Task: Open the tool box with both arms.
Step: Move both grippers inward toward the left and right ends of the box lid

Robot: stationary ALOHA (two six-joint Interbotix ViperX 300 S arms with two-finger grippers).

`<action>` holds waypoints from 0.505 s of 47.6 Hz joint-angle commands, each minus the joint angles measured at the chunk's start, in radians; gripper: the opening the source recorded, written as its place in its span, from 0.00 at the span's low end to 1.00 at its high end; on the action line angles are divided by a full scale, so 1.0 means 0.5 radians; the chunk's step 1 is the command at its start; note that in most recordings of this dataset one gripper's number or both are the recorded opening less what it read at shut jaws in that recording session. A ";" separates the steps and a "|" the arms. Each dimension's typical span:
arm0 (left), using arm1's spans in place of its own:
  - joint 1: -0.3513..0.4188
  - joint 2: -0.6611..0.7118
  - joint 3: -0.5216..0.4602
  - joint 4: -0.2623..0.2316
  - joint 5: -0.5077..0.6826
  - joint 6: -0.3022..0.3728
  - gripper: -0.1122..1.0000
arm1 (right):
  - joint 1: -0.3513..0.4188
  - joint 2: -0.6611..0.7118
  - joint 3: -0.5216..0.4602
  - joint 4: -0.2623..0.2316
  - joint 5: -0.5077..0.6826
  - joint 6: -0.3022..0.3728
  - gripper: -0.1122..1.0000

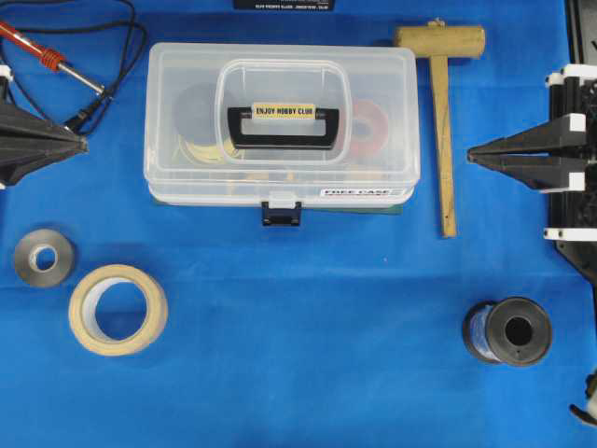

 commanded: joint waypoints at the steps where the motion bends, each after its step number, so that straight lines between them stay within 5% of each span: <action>1: 0.009 0.006 -0.037 -0.043 0.021 0.061 0.10 | -0.021 0.012 -0.064 0.000 -0.012 -0.012 0.10; 24: 0.107 -0.031 -0.012 -0.058 0.347 0.163 0.10 | -0.181 -0.074 -0.095 0.021 0.583 0.049 0.10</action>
